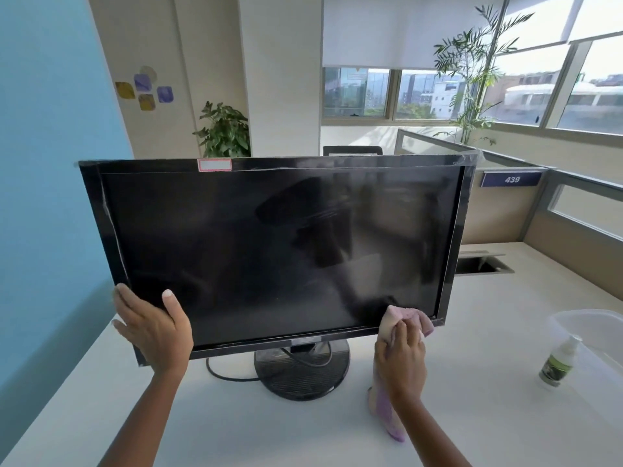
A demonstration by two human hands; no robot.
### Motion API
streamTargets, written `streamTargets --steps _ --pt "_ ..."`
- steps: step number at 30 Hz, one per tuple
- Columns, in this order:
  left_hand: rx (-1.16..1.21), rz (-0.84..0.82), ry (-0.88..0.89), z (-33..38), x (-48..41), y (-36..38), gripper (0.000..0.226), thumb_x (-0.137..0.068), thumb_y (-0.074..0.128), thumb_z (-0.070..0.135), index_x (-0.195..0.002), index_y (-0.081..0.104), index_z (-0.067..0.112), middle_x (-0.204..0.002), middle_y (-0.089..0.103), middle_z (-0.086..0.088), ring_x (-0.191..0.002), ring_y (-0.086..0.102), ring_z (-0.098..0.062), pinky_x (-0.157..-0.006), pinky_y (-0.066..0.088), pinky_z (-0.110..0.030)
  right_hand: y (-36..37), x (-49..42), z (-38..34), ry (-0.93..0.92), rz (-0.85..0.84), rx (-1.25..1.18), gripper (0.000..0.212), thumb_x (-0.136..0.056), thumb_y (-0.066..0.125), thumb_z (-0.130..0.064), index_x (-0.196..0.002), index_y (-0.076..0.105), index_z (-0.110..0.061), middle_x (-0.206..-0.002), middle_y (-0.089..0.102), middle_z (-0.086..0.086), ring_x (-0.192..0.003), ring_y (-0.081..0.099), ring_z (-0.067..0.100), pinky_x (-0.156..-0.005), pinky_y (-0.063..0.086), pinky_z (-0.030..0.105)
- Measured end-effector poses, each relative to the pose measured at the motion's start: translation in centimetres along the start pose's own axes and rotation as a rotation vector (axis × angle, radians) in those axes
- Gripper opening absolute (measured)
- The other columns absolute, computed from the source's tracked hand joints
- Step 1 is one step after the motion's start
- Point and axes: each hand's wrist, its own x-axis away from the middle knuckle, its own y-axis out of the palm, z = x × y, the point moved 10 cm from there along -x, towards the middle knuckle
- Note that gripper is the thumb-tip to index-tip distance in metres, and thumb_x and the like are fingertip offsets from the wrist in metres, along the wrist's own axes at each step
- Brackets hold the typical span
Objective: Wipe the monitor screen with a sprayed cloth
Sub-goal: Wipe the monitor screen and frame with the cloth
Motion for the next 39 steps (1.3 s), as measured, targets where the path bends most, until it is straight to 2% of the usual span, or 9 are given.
streamTargets --steps 7,11,13,16,18,23,29,34,39 --pt "0.105 -0.035 -0.176 -5.0 -0.6 -0.1 0.055 -0.093 0.018 0.035 -0.129 0.032 -0.004 -0.127 0.047 -0.034 -0.113 0.044 -0.053 -0.098 0.033 -0.06 3.0 4.4 -8.0 -0.254 -0.119 0.017 0.048 -0.051 0.079 -0.001 -0.095 0.061 -0.003 -0.101 0.064 0.021 -0.071 0.063 0.039 -0.043 0.05 0.034" --pt "0.133 -0.127 -0.316 -8.7 0.3 0.5 0.051 -0.099 0.015 0.031 -0.126 0.044 -0.001 -0.129 0.049 -0.03 -0.118 0.044 -0.049 -0.1 0.034 -0.052 5.4 7.6 -13.8 -0.406 -0.216 0.063 0.055 -0.04 0.082 -0.012 -0.092 0.065 -0.006 -0.09 0.067 0.015 -0.064 0.065 0.032 -0.038 0.05 0.029" --pt "0.131 -0.184 -0.367 -10.4 0.6 0.7 0.056 -0.099 0.013 0.034 -0.124 0.046 -0.002 -0.127 0.051 -0.031 -0.117 0.045 -0.049 -0.101 0.034 -0.052 7.0 9.2 -16.1 -0.451 -0.277 0.092 0.053 -0.046 0.08 -0.018 -0.095 0.065 -0.005 -0.095 0.066 0.013 -0.069 0.066 0.031 -0.037 0.05 0.03" --pt "0.146 -0.262 -0.388 -11.5 0.7 1.0 0.06 -0.099 0.012 0.036 -0.116 0.051 -0.007 -0.121 0.053 -0.035 -0.114 0.046 -0.05 -0.099 0.034 -0.053 10.3 11.8 -18.8 -0.458 -0.45 0.07 0.052 -0.072 0.058 -0.024 -0.121 0.051 -0.006 -0.125 0.051 0.014 -0.097 0.058 0.035 -0.063 0.056 0.041" --pt "0.166 -0.298 -0.369 -11.5 0.4 1.0 0.059 -0.099 0.012 0.036 -0.123 0.049 -0.005 -0.126 0.051 -0.033 -0.118 0.044 -0.048 -0.102 0.032 -0.052 12.0 13.5 -21.1 -0.51 -0.509 0.072 0.055 -0.079 0.048 -0.026 -0.13 0.04 -0.007 -0.138 0.038 0.009 -0.106 0.051 0.032 -0.073 0.054 0.041" --pt "0.288 -0.376 -0.42 -12.5 0.1 1.4 0.063 -0.097 0.011 0.043 -0.129 0.046 0.002 -0.133 0.05 -0.026 -0.124 0.044 -0.04 -0.106 0.032 -0.048 15.1 17.9 -27.7 -0.682 -0.595 0.059 0.053 -0.084 0.044 -0.019 -0.134 0.032 -0.008 -0.136 0.033 0.012 -0.1 0.048 0.036 -0.074 0.052 0.043" --pt "0.431 -0.523 -0.534 -13.0 0.0 2.5 0.066 -0.096 0.009 0.047 -0.129 0.048 0.006 -0.124 0.057 -0.023 -0.115 0.053 -0.033 -0.092 0.038 -0.036 16.8 20.4 -31.9 -0.779 -0.652 0.029 0.045 -0.085 0.046 -0.01 -0.129 0.037 -0.007 -0.13 0.036 0.012 -0.096 0.051 0.038 -0.072 0.05 0.042" --pt "0.502 -0.593 -0.484 -11.8 -1.4 2.9 0.073 -0.092 0.004 0.053 -0.124 0.054 0.008 -0.118 0.062 -0.018 -0.113 0.055 -0.035 -0.096 0.044 -0.043 12.8 17.7 -33.0 -0.926 -0.518 -0.077 0.034 -0.085 0.048 -0.013 -0.119 0.048 -0.011 -0.124 0.043 0.006 -0.09 0.056 0.034 -0.056 0.043 0.034" --pt "0.677 -0.475 -0.315 -6.7 -5.1 1.6 0.065 -0.095 0.005 0.047 -0.124 0.052 0.012 -0.114 0.059 -0.008 -0.108 0.055 -0.029 -0.087 0.04 -0.029 2.5 10.5 -38.2 -1.016 -0.025 -0.174 0.036 -0.089 0.053 -0.026 -0.123 0.053 -0.014 -0.123 0.054 0.006 -0.079 0.057 0.027 -0.044 0.046 0.03"
